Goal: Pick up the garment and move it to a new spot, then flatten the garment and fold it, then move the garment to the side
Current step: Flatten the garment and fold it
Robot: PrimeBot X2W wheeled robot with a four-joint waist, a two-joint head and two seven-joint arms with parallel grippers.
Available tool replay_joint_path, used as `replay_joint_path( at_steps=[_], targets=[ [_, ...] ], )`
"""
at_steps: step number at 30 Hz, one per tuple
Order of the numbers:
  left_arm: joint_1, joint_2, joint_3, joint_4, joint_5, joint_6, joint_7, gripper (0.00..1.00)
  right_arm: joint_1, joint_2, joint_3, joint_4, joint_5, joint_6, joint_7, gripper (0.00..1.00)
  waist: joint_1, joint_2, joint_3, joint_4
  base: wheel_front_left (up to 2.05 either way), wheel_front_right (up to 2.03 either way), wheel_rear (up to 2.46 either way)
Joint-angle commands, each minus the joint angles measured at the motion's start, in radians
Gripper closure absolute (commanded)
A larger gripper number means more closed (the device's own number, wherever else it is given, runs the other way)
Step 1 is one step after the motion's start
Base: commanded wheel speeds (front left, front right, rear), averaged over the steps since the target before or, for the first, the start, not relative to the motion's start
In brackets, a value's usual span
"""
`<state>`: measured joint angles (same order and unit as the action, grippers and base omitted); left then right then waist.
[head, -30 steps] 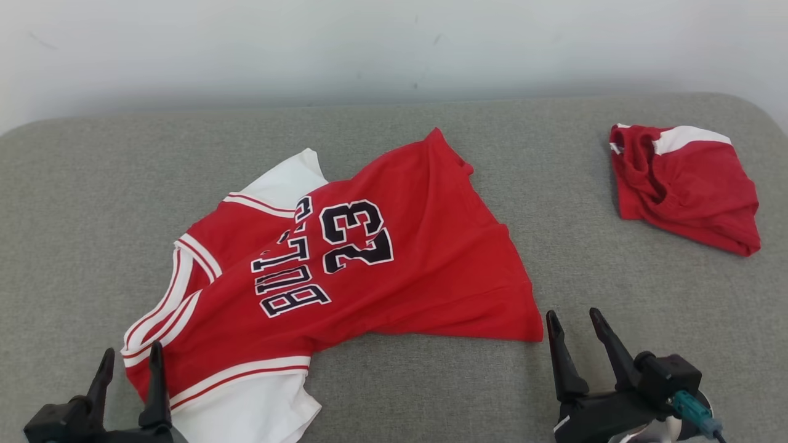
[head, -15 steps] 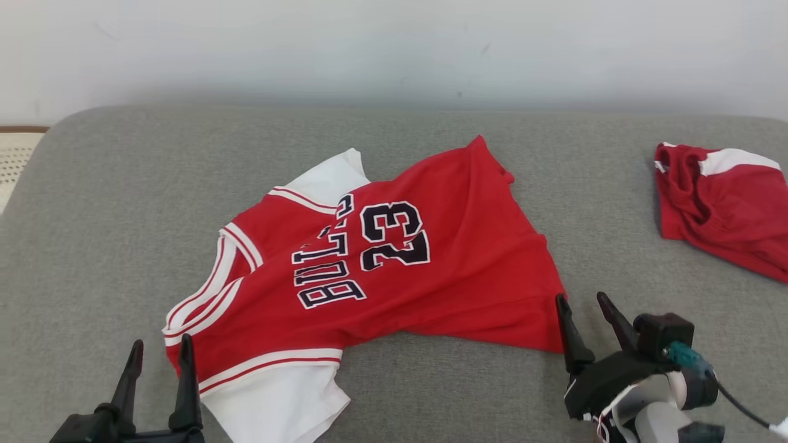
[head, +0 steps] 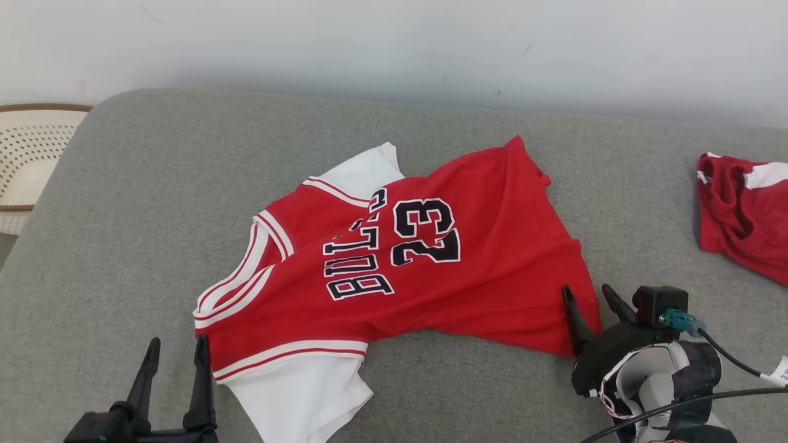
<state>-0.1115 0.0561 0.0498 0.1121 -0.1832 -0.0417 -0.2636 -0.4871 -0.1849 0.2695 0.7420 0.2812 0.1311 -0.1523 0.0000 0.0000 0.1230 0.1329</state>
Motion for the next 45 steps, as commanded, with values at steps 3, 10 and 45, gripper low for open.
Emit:
replay_joint_path(
  at_steps=[3,10,45],
  targets=[
    [-0.001,-0.001,0.003,0.002,0.006,-0.002,-0.002,0.00,-0.008,-0.005,0.006,0.031,0.010,-0.001,-0.017,0.00,0.0000,0.0000,-0.001,0.008,0.00,0.00,0.00],
    [0.004,-0.003,0.015,-0.004,0.009,-0.003,-0.002,0.00,-0.023,0.001,0.032,0.075,0.026,-0.001,-0.044,0.99,0.0000,0.0000,0.003,0.000,0.00,0.00,0.00],
    [0.048,-0.005,0.036,0.011,-0.008,0.012,-0.002,0.00,0.333,-0.165,0.247,-0.461,0.227,-0.001,-0.083,1.00,0.0000,0.0000,-0.026,-0.107,0.00,0.00,0.00]
  ],
)
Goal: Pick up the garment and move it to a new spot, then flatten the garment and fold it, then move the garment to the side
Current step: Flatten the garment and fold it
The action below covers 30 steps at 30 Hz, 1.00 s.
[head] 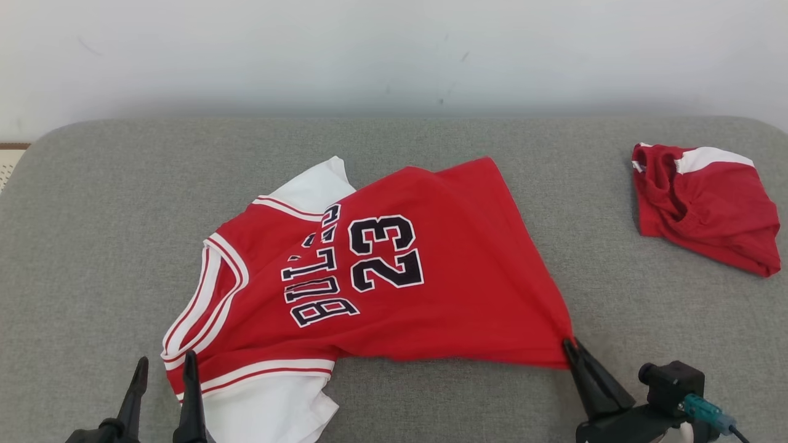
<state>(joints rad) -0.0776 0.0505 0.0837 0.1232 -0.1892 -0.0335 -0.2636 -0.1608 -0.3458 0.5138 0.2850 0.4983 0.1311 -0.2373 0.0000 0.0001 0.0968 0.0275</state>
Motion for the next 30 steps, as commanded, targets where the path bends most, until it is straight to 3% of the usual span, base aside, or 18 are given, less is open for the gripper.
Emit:
replay_joint_path(
  at_steps=[1,4,10,11,12,14,30],
  targets=[
    [0.014,0.001,0.002,0.000,-0.002,0.003,-0.002,0.00,0.016,-0.010,0.003,-0.006,0.014,-0.001,0.007,1.00,0.0000,-0.0001,0.001,-0.002,0.00,0.00,0.00],
    [0.013,0.001,0.000,0.004,-0.003,0.003,-0.002,0.00,0.033,-0.023,0.013,-0.006,0.013,-0.001,0.013,0.96,0.0000,-0.0001,0.002,-0.003,0.00,0.00,0.00],
    [0.009,0.001,0.000,0.014,-0.004,0.003,-0.002,0.00,0.045,-0.020,0.022,0.022,0.026,-0.001,0.015,1.00,0.0000,-0.0001,0.001,0.000,0.00,0.00,0.00],
    [0.009,0.001,0.000,0.015,-0.004,0.003,-0.002,0.00,0.045,-0.018,0.026,0.029,0.028,-0.001,0.016,0.91,0.0000,-0.0001,0.001,0.001,0.00,0.00,0.00],
    [0.009,0.001,0.000,0.016,-0.003,0.004,-0.002,0.00,0.045,-0.017,0.030,0.035,0.030,-0.001,0.016,0.75,0.0000,-0.0001,0.000,0.001,0.00,0.00,0.00],
    [0.009,0.001,0.001,0.018,-0.002,0.004,-0.002,0.00,0.045,-0.018,0.036,0.050,0.034,-0.001,0.019,0.00,0.0000,-0.0001,-0.002,0.002,0.00,0.00,0.00],
    [0.037,0.001,0.008,-0.001,-0.005,0.009,-0.002,0.00,0.029,0.020,-0.114,-0.008,-0.084,-0.001,-0.027,0.00,0.0000,-0.0001,-0.035,-0.001,0.00,0.00,0.00]
  ],
)
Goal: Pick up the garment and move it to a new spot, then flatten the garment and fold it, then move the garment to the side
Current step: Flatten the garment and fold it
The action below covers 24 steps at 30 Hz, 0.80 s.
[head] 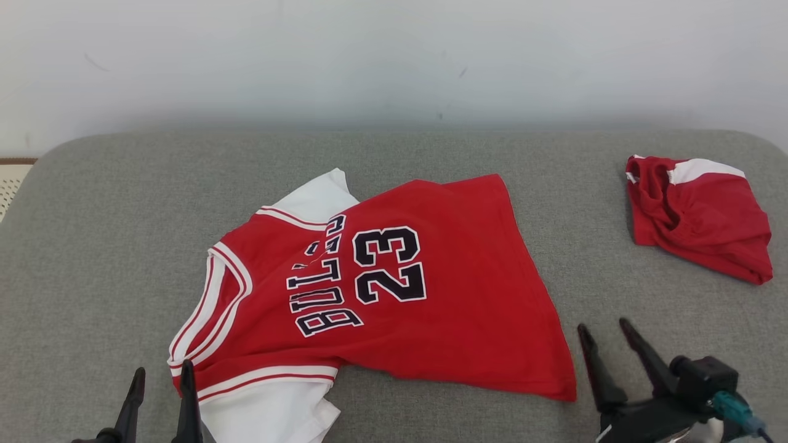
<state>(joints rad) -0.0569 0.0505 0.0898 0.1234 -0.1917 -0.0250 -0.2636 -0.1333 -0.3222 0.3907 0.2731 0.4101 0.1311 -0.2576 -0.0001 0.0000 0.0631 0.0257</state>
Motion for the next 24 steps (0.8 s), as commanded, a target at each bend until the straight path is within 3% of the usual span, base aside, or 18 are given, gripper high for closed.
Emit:
replay_joint_path(
  at_steps=[1,10,24],
  targets=[
    [0.017,0.001,0.000,-0.004,-0.003,0.001,-0.002,0.00,0.004,0.006,-0.017,-0.007,-0.010,-0.001,-0.008,0.00,0.0001,0.0000,-0.004,0.002,0.00,0.00,0.00],
    [0.045,0.000,-0.011,-0.031,0.000,0.026,-0.002,0.00,0.066,0.114,-0.156,-0.115,-0.114,-0.001,-0.007,0.00,0.0001,0.0000,-0.030,0.020,0.00,0.00,0.00],
    [0.103,0.004,-0.018,-0.043,0.041,0.044,-0.002,0.00,0.129,0.163,-0.215,-0.127,-0.191,-0.001,-0.007,0.00,0.0001,0.0000,-0.082,0.028,0.00,0.00,0.00]
  ],
)
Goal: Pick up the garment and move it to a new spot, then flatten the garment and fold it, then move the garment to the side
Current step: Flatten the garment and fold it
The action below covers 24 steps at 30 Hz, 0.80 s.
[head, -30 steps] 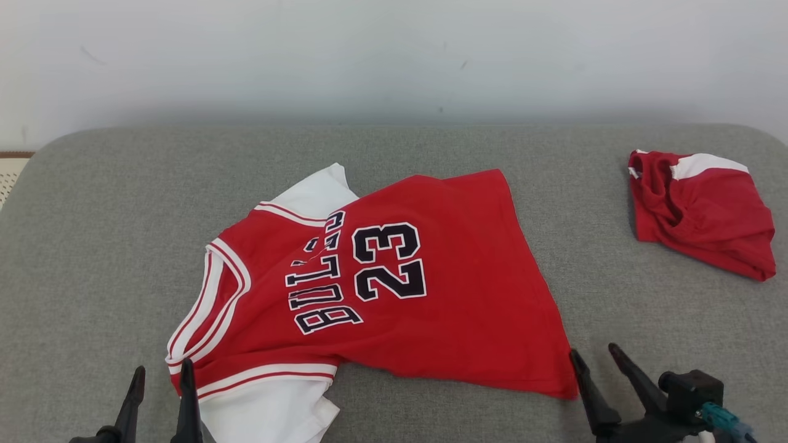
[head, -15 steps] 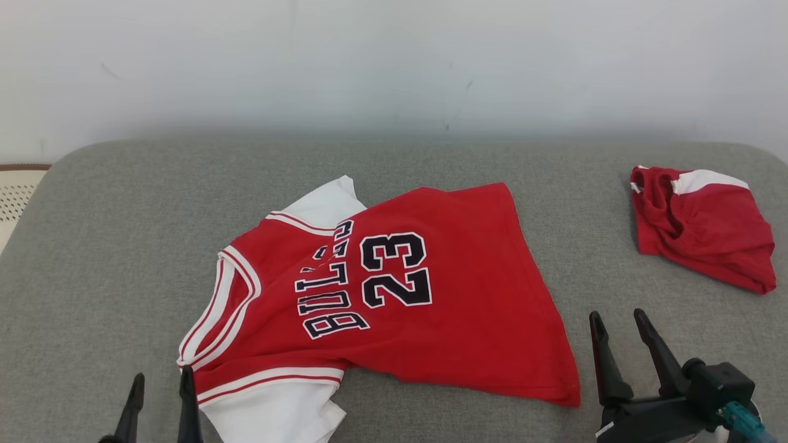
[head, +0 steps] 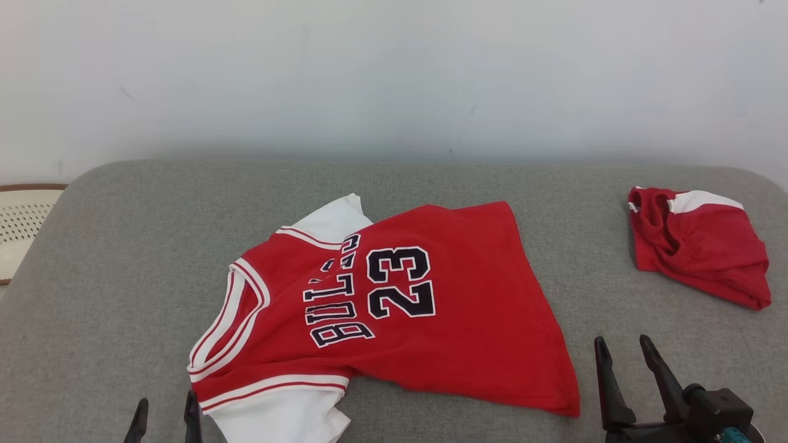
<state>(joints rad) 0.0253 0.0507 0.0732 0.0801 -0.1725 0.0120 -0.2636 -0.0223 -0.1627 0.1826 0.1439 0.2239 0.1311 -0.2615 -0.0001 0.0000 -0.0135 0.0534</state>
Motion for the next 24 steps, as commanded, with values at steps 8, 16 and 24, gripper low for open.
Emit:
replay_joint_path(
  at_steps=[8,16,24],
  targets=[
    [0.028,0.013,-0.010,0.007,0.036,0.005,-0.002,0.00,0.021,0.016,-0.011,0.015,-0.026,-0.001,-0.004,0.00,0.0001,0.0000,-0.015,0.001,0.00,0.00,0.00],
    [0.033,0.023,-0.019,0.011,0.048,0.007,-0.002,0.00,0.021,0.020,-0.012,0.019,-0.024,-0.001,-0.004,0.00,0.0001,0.0000,-0.019,0.002,0.00,0.00,0.00],
    [0.030,0.032,-0.028,0.019,0.047,0.008,-0.002,0.00,0.017,0.021,-0.011,0.022,-0.020,-0.001,-0.001,0.00,0.0001,0.0000,-0.020,0.001,0.00,0.00,0.00]
  ],
)
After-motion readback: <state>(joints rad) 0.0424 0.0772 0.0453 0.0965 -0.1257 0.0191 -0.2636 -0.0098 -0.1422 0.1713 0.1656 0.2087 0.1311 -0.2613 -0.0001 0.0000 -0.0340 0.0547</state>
